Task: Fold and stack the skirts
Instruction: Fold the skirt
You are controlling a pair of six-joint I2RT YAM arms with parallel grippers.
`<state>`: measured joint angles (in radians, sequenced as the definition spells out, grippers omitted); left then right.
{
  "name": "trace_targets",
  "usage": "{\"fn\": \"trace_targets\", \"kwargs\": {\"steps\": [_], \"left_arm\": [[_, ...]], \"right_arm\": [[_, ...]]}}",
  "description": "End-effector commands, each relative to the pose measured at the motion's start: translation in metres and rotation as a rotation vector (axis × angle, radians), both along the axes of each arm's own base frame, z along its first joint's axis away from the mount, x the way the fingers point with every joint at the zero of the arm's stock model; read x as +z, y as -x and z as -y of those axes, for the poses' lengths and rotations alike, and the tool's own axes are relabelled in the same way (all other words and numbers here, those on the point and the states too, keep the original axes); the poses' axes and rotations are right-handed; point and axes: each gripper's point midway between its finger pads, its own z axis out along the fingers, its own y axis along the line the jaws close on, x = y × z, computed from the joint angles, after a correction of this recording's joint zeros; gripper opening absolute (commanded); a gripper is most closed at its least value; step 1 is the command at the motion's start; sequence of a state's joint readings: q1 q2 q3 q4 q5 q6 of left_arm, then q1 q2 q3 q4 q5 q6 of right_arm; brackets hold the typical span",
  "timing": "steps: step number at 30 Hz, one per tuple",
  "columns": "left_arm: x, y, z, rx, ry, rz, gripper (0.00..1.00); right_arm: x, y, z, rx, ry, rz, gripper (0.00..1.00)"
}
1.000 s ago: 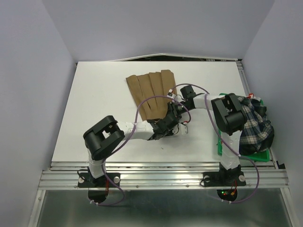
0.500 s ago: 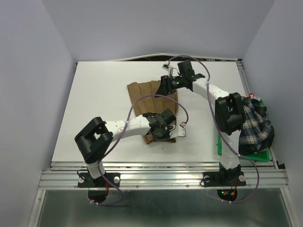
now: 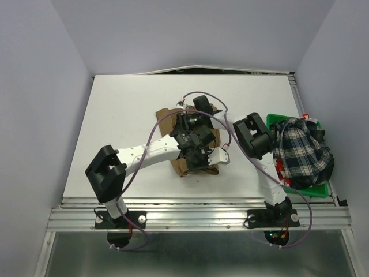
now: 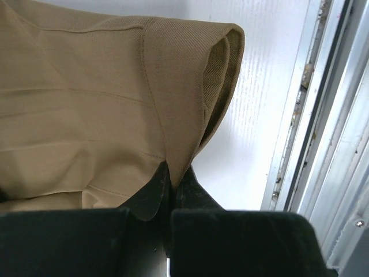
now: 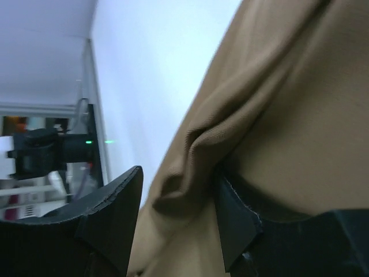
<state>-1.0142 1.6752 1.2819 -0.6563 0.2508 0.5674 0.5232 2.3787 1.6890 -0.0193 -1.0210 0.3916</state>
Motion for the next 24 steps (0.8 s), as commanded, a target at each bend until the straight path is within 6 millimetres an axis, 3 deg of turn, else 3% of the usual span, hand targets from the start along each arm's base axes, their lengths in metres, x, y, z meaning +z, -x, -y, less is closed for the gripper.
{"fn": "trace_targets", "kwargs": {"steps": [1, 4, 7, 10, 16, 20, 21, 24], "left_arm": [[0.050, 0.002, 0.006, -0.019, 0.097, 0.039, 0.00], [0.073, -0.012, 0.007, 0.003, 0.122, 0.098, 0.00], [0.102, -0.028, 0.007, 0.018, 0.167, 0.151, 0.00], [0.123, -0.041, 0.002, 0.021, 0.189, 0.228, 0.00], [0.121, -0.040, -0.010, 0.004, 0.169, 0.229, 0.00], [0.109, -0.013, -0.009, -0.066, 0.187, 0.104, 0.00], [0.100, -0.005, -0.011, -0.086, 0.182, 0.071, 0.00], [0.081, 0.019, -0.015, -0.135, 0.190, -0.018, 0.00]], "right_arm": [[-0.024, 0.024, -0.005, 0.058, 0.003, -0.007, 0.56], [-0.038, 0.051, 0.000, 0.085, 0.030, -0.056, 0.53], [-0.039, 0.074, 0.002, 0.106, 0.041, -0.074, 0.52], [-0.041, 0.114, 0.004, 0.146, 0.051, -0.133, 0.52], [-0.018, 0.156, 0.008, 0.188, 0.040, -0.126, 0.52], [0.006, 0.143, 0.003, 0.183, 0.050, -0.022, 0.60], [0.023, 0.124, -0.003, 0.181, 0.026, 0.066, 0.61], [0.038, 0.105, -0.004, 0.167, 0.068, 0.112, 0.68]]}}
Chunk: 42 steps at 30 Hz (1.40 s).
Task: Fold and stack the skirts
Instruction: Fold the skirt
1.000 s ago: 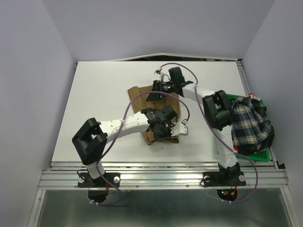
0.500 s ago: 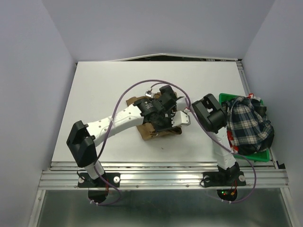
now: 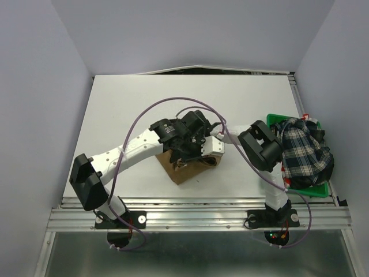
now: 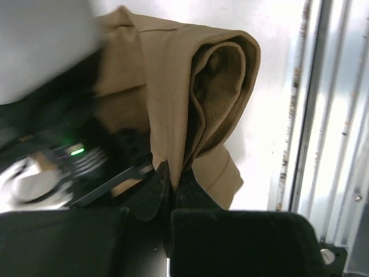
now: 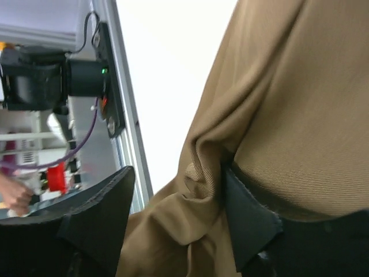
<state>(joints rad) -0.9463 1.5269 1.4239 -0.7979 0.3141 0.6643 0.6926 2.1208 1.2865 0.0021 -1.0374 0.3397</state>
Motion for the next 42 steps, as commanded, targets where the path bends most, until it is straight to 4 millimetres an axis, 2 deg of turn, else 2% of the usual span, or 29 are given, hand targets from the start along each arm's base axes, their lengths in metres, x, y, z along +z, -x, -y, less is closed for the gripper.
{"fn": "trace_targets", "kwargs": {"steps": [1, 2, 4, 5, 7, 8, 9, 11, 12, 13, 16, 17, 20, 22, 23, 25, 27, 29, 30, 31, 36, 38, 42], "left_arm": [[-0.009, 0.039, -0.007, -0.119, 0.036, -0.111, 0.00], [-0.012, 0.045, -0.009, -0.137, 0.035, -0.127, 0.00], [-0.017, 0.063, -0.011, -0.177, 0.040, -0.173, 0.00], [-0.016, 0.069, -0.011, -0.192, 0.050, -0.195, 0.00], [-0.017, 0.078, -0.012, -0.214, 0.048, -0.216, 0.00], [-0.017, 0.083, -0.013, -0.228, 0.047, -0.229, 0.00], [-0.014, 0.084, -0.012, -0.236, 0.051, -0.231, 0.00], [-0.014, 0.089, -0.012, -0.248, 0.048, -0.245, 0.00], [-0.012, 0.091, -0.011, -0.261, 0.054, -0.248, 0.00], [-0.012, 0.093, -0.011, -0.263, 0.050, -0.255, 0.00], [-0.010, 0.098, -0.011, -0.282, 0.052, -0.271, 0.00], [-0.010, 0.100, -0.012, -0.288, 0.050, -0.278, 0.00], [-0.005, 0.100, -0.011, -0.285, 0.061, -0.278, 0.00], [-0.003, 0.096, -0.009, -0.273, 0.058, -0.263, 0.00], [-0.003, 0.091, -0.009, -0.257, 0.047, -0.239, 0.00], [0.003, 0.078, -0.005, -0.236, 0.050, -0.196, 0.00], [0.012, 0.058, -0.004, -0.208, 0.056, -0.142, 0.00], [0.009, 0.045, -0.003, -0.191, 0.035, -0.137, 0.00], [0.015, 0.034, 0.000, -0.186, 0.043, -0.108, 0.00], [0.011, 0.021, -0.002, -0.164, 0.030, -0.109, 0.00], [0.015, -0.030, -0.003, -0.126, 0.014, -0.015, 0.00], [0.008, -0.048, -0.005, -0.115, -0.007, -0.001, 0.00], [-0.001, -0.068, -0.002, -0.100, -0.015, 0.003, 0.00]], "right_arm": [[0.044, -0.048, -0.001, -0.031, -0.005, 0.216, 0.69], [0.058, -0.065, -0.005, -0.047, -0.018, 0.272, 0.71], [0.058, -0.086, 0.002, -0.073, 0.007, 0.286, 0.72], [0.072, -0.100, 0.001, -0.085, -0.005, 0.315, 0.72], [0.067, -0.126, 0.010, -0.114, 0.009, 0.333, 0.72], [0.077, -0.143, 0.009, -0.134, 0.003, 0.370, 0.72], [0.077, -0.159, 0.016, -0.154, 0.003, 0.393, 0.72], [0.059, -0.176, 0.017, -0.165, 0.036, 0.401, 0.71], [0.068, -0.193, 0.017, -0.167, 0.023, 0.471, 0.71], [0.051, -0.199, 0.016, -0.164, 0.046, 0.460, 0.70], [0.040, -0.216, 0.017, -0.171, 0.065, 0.491, 0.68], [0.025, -0.217, 0.017, -0.166, 0.080, 0.479, 0.68], [0.006, -0.212, 0.017, -0.139, 0.079, 0.452, 0.63], [-0.009, -0.202, 0.019, -0.112, 0.075, 0.410, 0.58], [-0.017, -0.190, 0.021, -0.093, 0.072, 0.370, 0.51], [-0.023, -0.177, 0.025, -0.076, 0.070, 0.327, 0.47], [-0.023, -0.157, 0.029, -0.063, 0.050, 0.263, 0.43], [-0.021, -0.143, 0.026, -0.044, 0.021, 0.232, 0.40], [-0.021, -0.133, 0.024, -0.031, 0.020, 0.213, 0.39], [-0.019, -0.130, 0.025, -0.028, 0.015, 0.206, 0.36], [-0.014, -0.114, 0.023, -0.016, -0.008, 0.142, 0.33], [-0.015, -0.106, 0.022, -0.018, -0.001, 0.117, 0.33], [-0.018, -0.100, 0.024, -0.025, 0.003, 0.090, 0.33]]}}
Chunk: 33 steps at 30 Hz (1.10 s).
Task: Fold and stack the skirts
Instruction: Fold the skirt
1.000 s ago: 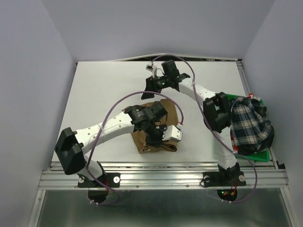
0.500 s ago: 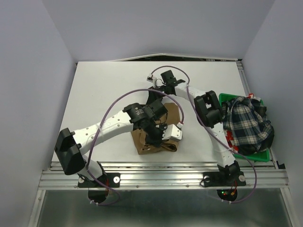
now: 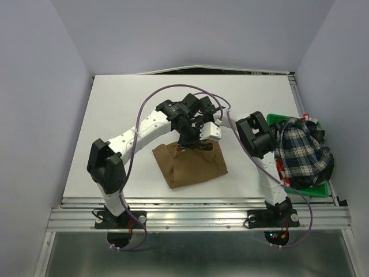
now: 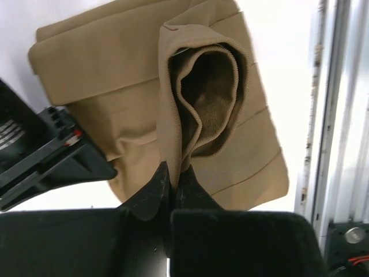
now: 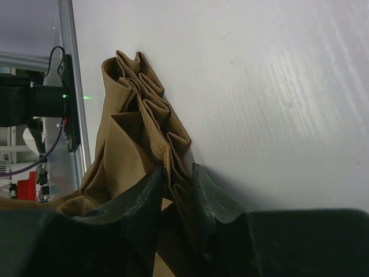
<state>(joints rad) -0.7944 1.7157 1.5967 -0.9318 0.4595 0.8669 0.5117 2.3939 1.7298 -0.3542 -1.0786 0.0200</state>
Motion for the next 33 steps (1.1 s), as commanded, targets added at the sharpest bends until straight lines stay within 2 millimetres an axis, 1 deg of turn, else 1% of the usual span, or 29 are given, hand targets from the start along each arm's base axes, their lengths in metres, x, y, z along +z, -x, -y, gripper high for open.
{"fn": "trace_targets", "kwargs": {"steps": [1, 2, 3, 4, 5, 6, 9, 12, 13, 14, 16, 17, 18, 19, 20, 21, 22, 24, 25, 26, 28, 29, 30, 31, 32, 33], "left_arm": [[0.005, -0.028, 0.003, -0.014, 0.014, 0.078, 0.00], [-0.001, -0.035, 0.002, -0.002, 0.009, 0.085, 0.00], [-0.003, -0.039, 0.004, 0.001, 0.009, 0.093, 0.00], [-0.010, -0.043, 0.000, 0.014, -0.003, 0.090, 0.00], [-0.014, -0.051, 0.001, 0.030, 0.002, 0.099, 0.00], [-0.017, -0.056, -0.003, 0.047, 0.000, 0.097, 0.00], [-0.031, -0.060, -0.004, 0.060, -0.017, 0.082, 0.00], [-0.037, -0.069, -0.003, 0.079, -0.011, 0.105, 0.00], [-0.042, -0.069, -0.004, 0.084, -0.017, 0.101, 0.01], [-0.044, -0.075, -0.004, 0.098, -0.012, 0.117, 0.01], [-0.052, -0.078, -0.008, 0.113, -0.026, 0.120, 0.01], [-0.055, -0.081, -0.008, 0.125, -0.026, 0.128, 0.11], [-0.058, -0.083, -0.010, 0.135, -0.035, 0.132, 0.18], [-0.057, -0.084, -0.011, 0.141, -0.033, 0.137, 0.21], [-0.054, -0.085, -0.010, 0.151, -0.026, 0.142, 0.27], [-0.050, -0.086, -0.010, 0.159, -0.021, 0.146, 0.31], [-0.039, -0.086, -0.007, 0.175, -0.001, 0.152, 0.32], [-0.027, -0.087, -0.008, 0.194, 0.008, 0.159, 0.34], [-0.010, -0.088, -0.008, 0.213, 0.019, 0.165, 0.35], [0.000, -0.089, -0.009, 0.216, 0.028, 0.174, 0.40], [0.023, -0.087, -0.009, 0.248, 0.071, 0.169, 0.46], [0.036, -0.084, -0.014, 0.261, 0.089, 0.175, 0.52], [0.042, -0.081, -0.015, 0.283, 0.102, 0.167, 0.52], [0.055, -0.077, -0.018, 0.298, 0.123, 0.176, 0.56], [0.062, -0.075, -0.020, 0.314, 0.137, 0.176, 0.57], [0.069, -0.072, -0.020, 0.347, 0.158, 0.164, 0.59]], "right_arm": [[0.006, 0.014, -0.003, 0.003, 0.007, -0.028, 0.33], [0.005, 0.015, -0.003, 0.002, 0.007, -0.033, 0.33], [0.005, 0.015, -0.003, 0.002, 0.005, -0.034, 0.33], [0.004, 0.016, -0.003, 0.002, 0.007, -0.039, 0.33], [0.003, 0.017, -0.002, 0.004, 0.005, -0.042, 0.33], [0.004, 0.017, -0.002, 0.004, 0.005, -0.041, 0.33], [0.003, 0.017, -0.002, 0.005, 0.004, -0.043, 0.33], [0.003, 0.017, -0.003, 0.004, 0.002, -0.047, 0.33], [0.004, 0.016, -0.004, 0.003, 0.001, -0.047, 0.33], [0.004, 0.016, -0.004, 0.004, 0.001, -0.052, 0.33], [0.004, 0.015, -0.005, 0.002, 0.000, -0.054, 0.33], [0.004, 0.014, -0.005, 0.000, 0.000, -0.052, 0.33], [0.004, 0.014, -0.005, -0.001, 0.001, -0.055, 0.33], [0.005, 0.013, -0.006, -0.004, 0.000, -0.054, 0.33], [0.004, 0.011, -0.006, -0.008, 0.002, -0.046, 0.33], [0.004, 0.010, -0.006, -0.011, 0.003, -0.040, 0.33], [0.005, 0.008, -0.007, -0.013, 0.003, -0.031, 0.33], [0.004, 0.003, -0.008, -0.028, 0.017, -0.017, 0.33], [0.005, -0.002, -0.008, -0.040, 0.027, 0.001, 0.34], [0.005, -0.002, -0.009, -0.040, 0.026, 0.003, 0.36], [0.011, -0.010, -0.011, -0.056, 0.030, 0.037, 0.37], [0.013, -0.013, -0.012, -0.061, 0.030, 0.043, 0.37], [0.018, -0.021, -0.014, -0.077, 0.033, 0.071, 0.41], [0.020, -0.030, -0.010, -0.101, 0.039, 0.085, 0.43], [0.024, -0.036, -0.012, -0.115, 0.043, 0.104, 0.47], [0.032, -0.055, -0.009, -0.161, 0.054, 0.155, 0.51]]}}
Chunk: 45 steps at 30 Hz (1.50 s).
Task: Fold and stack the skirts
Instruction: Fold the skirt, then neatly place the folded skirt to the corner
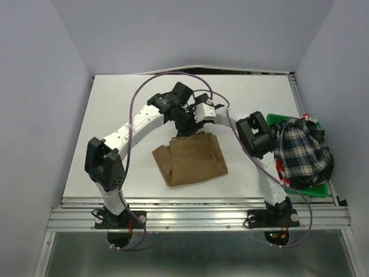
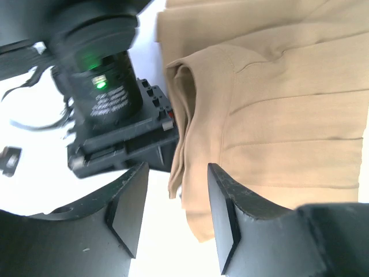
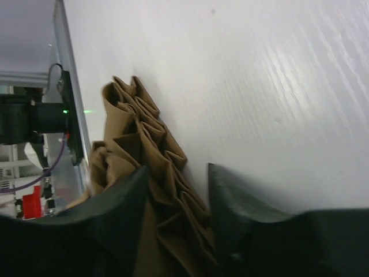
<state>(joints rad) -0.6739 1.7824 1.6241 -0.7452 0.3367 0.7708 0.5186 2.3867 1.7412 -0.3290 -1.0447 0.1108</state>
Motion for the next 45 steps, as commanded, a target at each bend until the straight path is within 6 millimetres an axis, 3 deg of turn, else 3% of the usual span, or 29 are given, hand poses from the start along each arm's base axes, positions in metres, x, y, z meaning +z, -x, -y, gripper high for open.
{"fn": "trace_targets", "kwargs": {"steps": [1, 2, 4, 6, 7, 8, 9, 10, 11, 12, 14, 15, 16, 17, 18, 19, 21, 22, 24, 25, 27, 30, 33, 38, 41, 45], "left_arm": [[0.080, 0.015, -0.010, 0.105, 0.153, 0.050, 0.62], [0.097, 0.013, -0.015, 0.135, 0.197, 0.078, 0.71], [0.121, 0.014, -0.023, 0.209, 0.284, 0.101, 0.80], [0.136, 0.009, -0.041, 0.315, 0.341, 0.138, 0.89], [0.131, 0.004, -0.045, 0.363, 0.346, 0.131, 0.93], [0.151, 0.001, -0.051, 0.439, 0.426, 0.160, 0.98], [0.153, -0.010, -0.066, 0.541, 0.432, 0.201, 0.99], [0.144, -0.012, -0.074, 0.622, 0.434, 0.201, 0.99], [0.151, -0.013, -0.081, 0.719, 0.482, 0.198, 0.99], [0.144, -0.014, -0.087, 0.767, 0.471, 0.187, 0.99], [0.123, -0.005, -0.083, 0.766, 0.449, 0.104, 0.99], [0.116, 0.002, -0.076, 0.751, 0.471, 0.044, 0.99], [0.097, 0.010, -0.074, 0.743, 0.455, 0.000, 0.99], [0.098, 0.013, -0.070, 0.726, 0.487, -0.008, 0.99], [0.093, 0.017, -0.066, 0.730, 0.501, -0.044, 0.99], [0.082, 0.018, -0.065, 0.738, 0.498, -0.064, 0.99], [0.071, 0.023, -0.060, 0.762, 0.515, -0.126, 0.99], [0.056, 0.027, -0.060, 0.780, 0.501, -0.167, 0.99], [0.045, 0.030, -0.055, 0.805, 0.520, -0.214, 0.99], [0.034, 0.032, -0.057, 0.822, 0.507, -0.227, 0.98], [0.033, 0.025, -0.062, 0.868, 0.514, -0.210, 0.98], [0.041, 0.012, -0.071, 0.922, 0.537, -0.195, 0.98], [0.053, 0.001, -0.087, 0.984, 0.568, -0.186, 0.99], [0.054, -0.012, -0.128, 1.115, 0.611, -0.175, 0.99], [0.052, -0.018, -0.146, 1.164, 0.615, -0.172, 0.99], [0.053, -0.021, -0.157, 1.175, 0.609, -0.156, 0.99]], "right_arm": [[0.033, -0.062, -0.001, -0.139, 0.041, 0.209, 0.57], [0.043, -0.081, 0.009, -0.192, 0.036, 0.217, 0.65], [0.074, -0.113, 0.017, -0.270, 0.010, 0.271, 0.69], [0.101, -0.141, 0.036, -0.345, 0.006, 0.338, 0.79], [0.115, -0.147, 0.041, -0.367, 0.004, 0.363, 0.81], [0.127, -0.148, 0.045, -0.369, 0.016, 0.406, 0.83], [0.148, -0.151, 0.053, -0.405, 0.045, 0.468, 0.84], [0.156, -0.149, 0.057, -0.412, 0.064, 0.486, 0.84], [0.150, -0.139, 0.065, -0.409, 0.104, 0.465, 0.85], [0.169, -0.129, 0.070, -0.414, 0.103, 0.487, 0.86], [0.169, -0.110, 0.080, -0.397, 0.133, 0.473, 0.86], [0.147, -0.088, 0.087, -0.366, 0.178, 0.403, 0.85], [0.156, -0.074, 0.093, -0.356, 0.183, 0.408, 0.85], [0.149, -0.061, 0.100, -0.341, 0.213, 0.384, 0.83], [0.126, -0.041, 0.108, -0.302, 0.250, 0.347, 0.82], [0.134, -0.021, 0.105, -0.265, 0.241, 0.373, 0.81], [0.126, 0.010, 0.104, -0.197, 0.251, 0.368, 0.77], [0.125, 0.027, 0.100, -0.158, 0.250, 0.361, 0.77], [0.111, 0.074, 0.092, -0.033, 0.277, 0.330, 0.74], [0.104, 0.086, 0.090, 0.003, 0.303, 0.324, 0.74], [0.077, 0.110, 0.090, 0.063, 0.384, 0.303, 0.74], [0.042, 0.119, 0.097, 0.071, 0.472, 0.258, 0.73], [0.008, 0.115, 0.101, 0.024, 0.549, 0.197, 0.74], [-0.035, 0.111, 0.083, -0.058, 0.617, 0.116, 0.75], [-0.062, 0.099, 0.076, -0.138, 0.678, 0.082, 0.74], [-0.082, 0.067, 0.091, -0.202, 0.816, 0.197, 0.73]]}}
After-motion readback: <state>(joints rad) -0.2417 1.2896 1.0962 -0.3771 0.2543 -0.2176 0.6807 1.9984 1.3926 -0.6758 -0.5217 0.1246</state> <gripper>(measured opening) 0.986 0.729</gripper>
